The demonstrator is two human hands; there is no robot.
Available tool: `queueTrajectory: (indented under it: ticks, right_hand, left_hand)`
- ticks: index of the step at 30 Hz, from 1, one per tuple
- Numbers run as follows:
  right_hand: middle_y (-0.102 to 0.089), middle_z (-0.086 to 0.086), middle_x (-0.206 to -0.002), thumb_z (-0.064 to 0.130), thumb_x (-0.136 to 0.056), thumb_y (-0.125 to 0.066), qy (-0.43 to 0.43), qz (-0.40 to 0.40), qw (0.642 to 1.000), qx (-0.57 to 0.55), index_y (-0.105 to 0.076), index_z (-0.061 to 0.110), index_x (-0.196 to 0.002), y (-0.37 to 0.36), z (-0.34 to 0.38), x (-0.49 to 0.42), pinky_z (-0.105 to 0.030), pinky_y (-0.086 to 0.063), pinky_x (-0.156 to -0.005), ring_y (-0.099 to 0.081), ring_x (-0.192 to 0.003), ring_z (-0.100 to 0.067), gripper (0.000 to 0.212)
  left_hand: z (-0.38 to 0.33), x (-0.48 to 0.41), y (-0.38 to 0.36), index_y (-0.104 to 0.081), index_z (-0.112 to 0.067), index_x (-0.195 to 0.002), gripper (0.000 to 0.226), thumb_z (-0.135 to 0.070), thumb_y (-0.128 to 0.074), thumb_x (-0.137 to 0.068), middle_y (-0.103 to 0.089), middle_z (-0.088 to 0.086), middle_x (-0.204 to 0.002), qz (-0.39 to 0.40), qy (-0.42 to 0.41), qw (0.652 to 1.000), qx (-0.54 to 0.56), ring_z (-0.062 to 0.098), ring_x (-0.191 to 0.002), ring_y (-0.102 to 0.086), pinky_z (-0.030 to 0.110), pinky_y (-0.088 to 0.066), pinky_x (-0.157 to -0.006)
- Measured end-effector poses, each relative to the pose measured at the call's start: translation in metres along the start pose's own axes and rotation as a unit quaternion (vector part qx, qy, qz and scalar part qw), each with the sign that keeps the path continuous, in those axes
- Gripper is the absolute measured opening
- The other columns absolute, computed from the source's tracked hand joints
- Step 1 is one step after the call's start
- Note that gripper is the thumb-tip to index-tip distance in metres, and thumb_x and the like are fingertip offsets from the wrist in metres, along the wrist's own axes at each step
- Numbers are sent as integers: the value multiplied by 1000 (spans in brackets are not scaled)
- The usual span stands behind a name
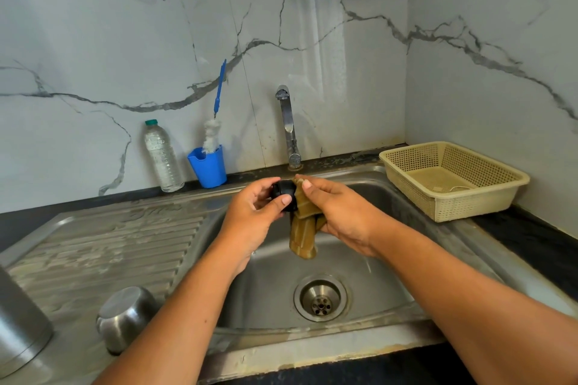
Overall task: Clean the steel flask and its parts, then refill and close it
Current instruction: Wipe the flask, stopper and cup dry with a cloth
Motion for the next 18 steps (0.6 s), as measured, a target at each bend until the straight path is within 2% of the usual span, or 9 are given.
queueTrajectory:
  ticks: [2,4,5,6,8,10,14,16,18]
  right_hand:
    - [-61,-3,-141,30,-108,-47,11,16,999,37,-50,26,-148,-3,-1,-1,-50,-38,-117,-55,-132,-21,41]
    - [-43,7,-158,25,-107,-48,33,21,996,75,-47,27,-151,-4,2,0,-47,-34,-120,-42,-143,-17,43]
    - [-43,8,-157,23,-107,-48,37,13,995,87,-47,28,-151,-3,4,1,-45,-36,-119,-43,-142,-16,44]
    - [-52,6,-150,23,-107,-48,38,2,994,100,-47,29,-151,-1,4,1,-43,-39,-116,-49,-136,-15,44]
    - [-68,3,-127,25,-107,-49,36,-15,992,124,-50,31,-148,5,3,2,-40,-46,-110,-61,-121,-13,42]
    - [-72,5,-118,24,-105,-53,40,-23,989,144,-54,32,-145,7,3,2,-39,-50,-106,-65,-115,-11,41]
    - [-61,13,-140,12,-95,-69,89,-54,978,183,-61,31,-138,9,14,2,-35,-40,-117,-54,-131,-7,48]
    - [-61,14,-140,11,-94,-70,97,-62,974,193,-62,31,-137,10,17,4,-33,-37,-118,-53,-132,-6,48]
    - [-66,12,-133,15,-96,-68,88,-52,979,177,-61,33,-138,11,15,5,-33,-42,-114,-58,-126,-6,46]
  left_hand:
    - [1,0,2,-68,-21,-118,29,-5,-70,-94,-74,2,-112,-20,8,1000,7,15,-107,-72,28,-60,-89]
    - [1,1,2,-69,-22,-114,27,-4,-70,-94,-75,2,-110,-16,13,1000,16,14,-105,-73,29,-61,-89]
    - [2,1,1,-69,-20,-116,27,-4,-70,-94,-75,2,-111,-4,15,1000,21,14,-105,-73,30,-61,-90]
    - [2,1,-1,-69,-18,-119,29,-3,-71,-93,-75,3,-113,14,18,1000,20,16,-107,-73,33,-61,-91]
    - [4,2,-5,-69,-15,-123,34,-2,-72,-92,-75,5,-116,45,23,999,10,19,-111,-72,39,-60,-94]
    - [6,2,-5,-70,-16,-123,35,-1,-72,-91,-74,6,-117,47,25,998,13,20,-111,-72,39,-60,-94]
    - [2,1,-4,-70,-16,-116,20,-12,-68,-97,-76,5,-111,5,35,998,43,15,-103,-74,30,-61,-87]
    - [3,2,-6,-69,-12,-118,21,-15,-67,-98,-77,7,-111,11,47,998,50,16,-103,-75,33,-61,-90]
    - [4,4,-9,-70,-11,-118,21,-15,-67,-97,-78,6,-108,27,52,997,56,18,-104,-75,37,-60,-92]
Point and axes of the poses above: each hand's wrist, its own x-axis away from the middle knuckle, its own y-axis out of the back of the hand, z = x × y, the point moved 8 cm from there along -x, towards the middle knuckle
